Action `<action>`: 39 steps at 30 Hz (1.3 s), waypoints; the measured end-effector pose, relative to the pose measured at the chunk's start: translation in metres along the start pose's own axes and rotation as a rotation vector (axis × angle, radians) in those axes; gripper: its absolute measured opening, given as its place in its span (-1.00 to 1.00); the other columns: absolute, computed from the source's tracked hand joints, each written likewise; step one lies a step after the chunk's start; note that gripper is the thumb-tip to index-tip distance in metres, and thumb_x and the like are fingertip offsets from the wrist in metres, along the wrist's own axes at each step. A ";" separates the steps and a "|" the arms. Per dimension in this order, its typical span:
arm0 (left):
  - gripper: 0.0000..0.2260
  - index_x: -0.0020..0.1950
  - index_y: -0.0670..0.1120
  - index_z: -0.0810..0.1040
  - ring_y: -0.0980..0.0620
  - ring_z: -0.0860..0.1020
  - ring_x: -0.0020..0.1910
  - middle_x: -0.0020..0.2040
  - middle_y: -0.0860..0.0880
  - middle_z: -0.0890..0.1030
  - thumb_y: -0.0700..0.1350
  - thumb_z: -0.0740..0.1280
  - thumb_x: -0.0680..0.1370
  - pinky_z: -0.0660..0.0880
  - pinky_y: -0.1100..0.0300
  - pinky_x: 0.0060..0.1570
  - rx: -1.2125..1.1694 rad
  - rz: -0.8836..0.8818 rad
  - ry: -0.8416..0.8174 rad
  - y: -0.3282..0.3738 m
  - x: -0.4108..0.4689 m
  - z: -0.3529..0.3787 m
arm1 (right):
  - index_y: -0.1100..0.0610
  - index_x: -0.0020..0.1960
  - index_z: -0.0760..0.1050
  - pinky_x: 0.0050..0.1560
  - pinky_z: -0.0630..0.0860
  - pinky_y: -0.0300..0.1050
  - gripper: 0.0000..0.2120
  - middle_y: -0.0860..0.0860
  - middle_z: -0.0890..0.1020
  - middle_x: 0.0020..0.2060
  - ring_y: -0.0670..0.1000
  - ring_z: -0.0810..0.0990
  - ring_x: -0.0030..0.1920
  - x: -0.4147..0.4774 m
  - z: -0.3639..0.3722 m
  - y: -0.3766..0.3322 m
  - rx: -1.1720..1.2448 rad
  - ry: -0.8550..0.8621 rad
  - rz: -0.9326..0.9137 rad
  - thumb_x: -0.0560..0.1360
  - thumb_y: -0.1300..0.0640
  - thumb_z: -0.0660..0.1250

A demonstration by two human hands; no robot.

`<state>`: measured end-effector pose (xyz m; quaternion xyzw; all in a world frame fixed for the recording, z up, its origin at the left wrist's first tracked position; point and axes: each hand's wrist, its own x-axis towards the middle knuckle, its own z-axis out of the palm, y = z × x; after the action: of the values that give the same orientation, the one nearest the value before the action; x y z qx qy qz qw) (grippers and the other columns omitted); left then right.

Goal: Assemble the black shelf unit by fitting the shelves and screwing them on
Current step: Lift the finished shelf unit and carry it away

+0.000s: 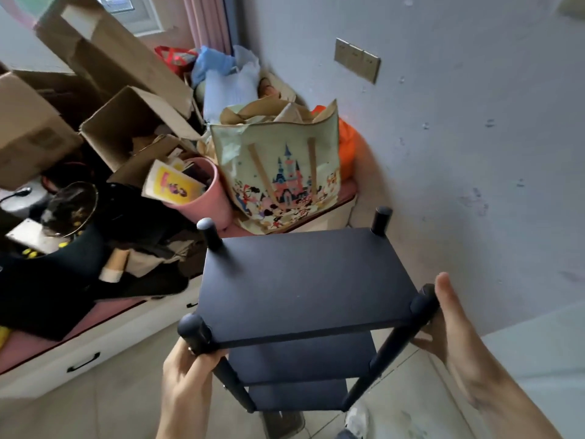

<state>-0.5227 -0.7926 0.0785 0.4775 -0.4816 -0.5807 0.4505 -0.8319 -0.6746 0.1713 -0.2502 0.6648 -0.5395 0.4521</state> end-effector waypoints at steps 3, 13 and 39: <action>-0.67 0.09 0.13 0.69 0.12 0.66 -0.13 -0.12 0.06 0.70 -0.12 0.37 0.38 0.58 0.30 -0.14 0.015 0.014 -0.032 -0.002 0.010 0.057 | -0.25 -0.41 0.57 0.03 0.46 -0.02 -0.65 -0.23 0.67 -0.26 -0.23 0.65 -0.17 0.026 -0.040 -0.009 0.046 0.031 0.051 0.36 -0.45 0.26; -0.75 0.03 0.17 0.71 0.22 0.68 0.00 0.02 0.12 0.74 -0.06 0.53 0.38 0.59 0.10 -0.07 0.051 -0.082 -0.021 0.014 0.055 0.194 | -0.09 -0.52 0.47 -0.08 0.40 -0.03 -0.62 -0.13 0.54 -0.39 -0.14 0.53 -0.33 0.116 -0.134 -0.025 0.136 0.097 0.117 0.43 -0.16 0.17; -0.94 -0.17 -0.10 0.47 -0.04 0.43 -0.06 -0.14 -0.06 0.51 -0.21 0.27 0.50 0.35 0.05 0.13 0.176 -0.891 -0.120 -0.096 0.372 0.392 | -0.01 -0.43 0.19 -0.26 0.06 -0.08 -0.60 -0.05 0.24 -0.45 -0.11 0.19 -0.50 0.420 -0.229 0.023 0.027 0.238 0.561 0.46 0.35 0.15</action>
<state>-0.9671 -1.0948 -0.0294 0.6400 -0.3022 -0.7012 0.0858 -1.2236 -0.9001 0.0124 0.0140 0.7491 -0.4279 0.5056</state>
